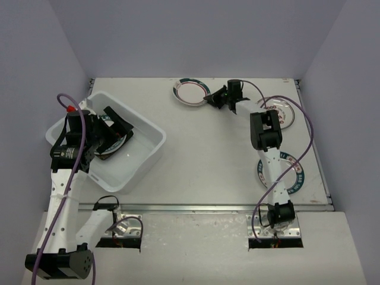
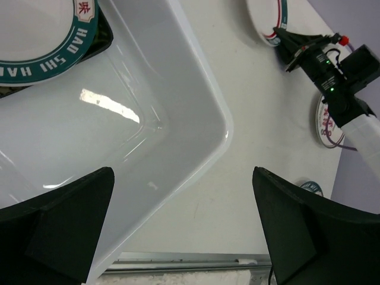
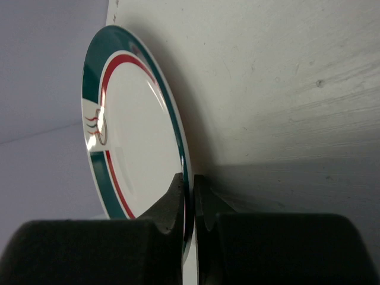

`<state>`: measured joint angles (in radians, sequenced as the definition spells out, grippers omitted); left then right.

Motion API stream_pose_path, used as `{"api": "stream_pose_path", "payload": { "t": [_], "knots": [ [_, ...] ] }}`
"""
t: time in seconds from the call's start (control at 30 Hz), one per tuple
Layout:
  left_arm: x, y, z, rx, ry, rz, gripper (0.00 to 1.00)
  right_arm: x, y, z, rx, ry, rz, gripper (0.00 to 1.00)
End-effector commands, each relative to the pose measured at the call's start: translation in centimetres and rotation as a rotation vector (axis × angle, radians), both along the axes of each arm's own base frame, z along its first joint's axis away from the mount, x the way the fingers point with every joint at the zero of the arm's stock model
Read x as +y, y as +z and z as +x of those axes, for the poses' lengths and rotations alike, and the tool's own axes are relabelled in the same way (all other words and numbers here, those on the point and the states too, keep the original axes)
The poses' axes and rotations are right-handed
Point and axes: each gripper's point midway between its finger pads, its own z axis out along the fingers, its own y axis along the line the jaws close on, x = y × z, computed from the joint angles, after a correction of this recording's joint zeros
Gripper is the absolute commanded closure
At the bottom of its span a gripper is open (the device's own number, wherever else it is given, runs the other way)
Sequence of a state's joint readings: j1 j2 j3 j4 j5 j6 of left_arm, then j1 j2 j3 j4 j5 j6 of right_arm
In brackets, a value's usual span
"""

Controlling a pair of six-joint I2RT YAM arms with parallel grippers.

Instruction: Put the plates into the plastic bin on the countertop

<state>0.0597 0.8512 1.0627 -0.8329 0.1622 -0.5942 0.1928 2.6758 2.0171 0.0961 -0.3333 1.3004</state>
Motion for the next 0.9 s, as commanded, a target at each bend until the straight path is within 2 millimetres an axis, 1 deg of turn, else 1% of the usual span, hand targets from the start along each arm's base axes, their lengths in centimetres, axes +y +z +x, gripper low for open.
{"api": "stream_pose_path", "payload": {
  "t": [0.0,0.03,0.07,0.1,0.13,0.17,0.2,0.23,0.27,0.3,0.33,0.4,0.43,0.47,0.5,0.53,0.6,0.63,0.67,0.7,0.73,0.77,0.83,0.87],
  "knots": [
    [0.0,2.4,-0.7,-0.034,-0.041,0.046,0.00,-2.7,-8.3,-5.2,0.213,-0.047,-0.199,1.00],
    [-0.1,2.4,-0.6,-0.032,-0.046,0.043,0.00,-2.9,-6.8,-5.4,0.168,-0.044,-0.214,1.00],
    [-0.3,2.4,-0.4,-0.031,-0.053,0.038,0.00,-3.1,-4.5,-5.5,0.110,-0.038,-0.232,1.00],
    [-0.6,2.4,0.0,-0.032,-0.070,0.023,0.00,-3.1,-0.5,-5.5,0.040,-0.012,-0.268,1.00],
    [-0.7,2.1,0.3,-0.024,-0.071,0.017,0.00,-3.5,1.9,-6.4,0.020,0.006,-0.332,1.00],
    [-0.7,1.7,0.7,-0.012,-0.075,0.014,0.00,-3.9,3.8,-7.3,0.005,0.014,-0.395,1.00],
    [-0.9,1.3,1.2,-0.001,-0.089,0.009,0.00,-4.4,6.2,-8.2,-0.028,0.025,-0.465,1.00],
    [-1.5,1.4,1.8,-0.012,-0.122,-0.004,0.00,-4.9,10.0,-9.5,-0.085,0.060,-0.551,1.00],
    [-2.0,1.8,2.9,-0.045,-0.157,-0.017,0.00,-5.4,10.5,-11.0,-0.079,0.090,-0.637,1.00],
    [-2.7,2.2,3.6,-0.072,-0.196,-0.032,0.00,-5.6,14.8,-11.9,-0.150,0.092,-0.666,1.00],
    [-3.8,2.6,4.5,-0.108,-0.262,-0.060,0.00,-5.5,16.1,-13.2,-0.179,0.140,-0.681,1.00],
    [-5.6,2.7,5.7,-0.142,-0.365,-0.107,0.00,-5.1,19.7,-16.1,-0.249,0.209,-0.659,1.00],
    [-6.5,3.5,6.1,-0.180,-0.422,-0.128,0.00,-4.2,20.9,-17.6,-0.279,0.275,-0.619,1.00],
    [-7.6,3.8,6.7,-0.202,-0.485,-0.156,0.00,-2.7,22.3,-19.5,-0.314,0.366,-0.549,1.00],
    [-8.5,4.7,6.9,-0.248,-0.540,-0.170,0.00,-2.1,23.4,-20.5,-0.332,0.406,-0.510,1.00],
    [-9.5,5.2,7.2,-0.273,-0.592,-0.177,0.00,-1.2,24.3,-21.5,-0.351,0.458,-0.461,1.00],
    [-11.0,5.9,7.7,-0.299,-0.649,-0.169,0.00,1.8,26.4,-23.8,-0.380,0.608,-0.293,1.00],
    [-11.4,6.2,8.0,-0.309,-0.656,-0.161,0.00,3.1,27.7,-25.0,-0.391,0.677,-0.215,1.00],
    [-11.3,6.4,8.4,-0.318,-0.641,-0.147,0.00,4.2,28.9,-26.2,-0.401,0.733,-0.154,1.00],
    [-11.4,6.3,8.6,-0.318,-0.640,-0.145,0.00,4.4,29.1,-26.5,-0.406,0.750,-0.135,1.00],
    [-11.5,6.5,8.9,-0.322,-0.640,-0.144,0.04,5.4,30.1,-27.2,-0.444,0.773,-0.118,1.00],
    [-11.7,6.5,9.0,-0.320,-0.643,-0.145,0.10,5.9,31.1,-27.7,-0.473,0.781,-0.086,1.00],
    [-11.9,6.3,9.1,-0.311,-0.648,-0.148,0.29,6.4,32.4,-28.6,-0.497,0.784,-0.016,1.00],
    [-11.8,6.2,9.0,-0.306,-0.648,-0.146,0.42,6.8,32.8,-29.0,-0.501,0.789,0.013,1.00]
  ]
}}
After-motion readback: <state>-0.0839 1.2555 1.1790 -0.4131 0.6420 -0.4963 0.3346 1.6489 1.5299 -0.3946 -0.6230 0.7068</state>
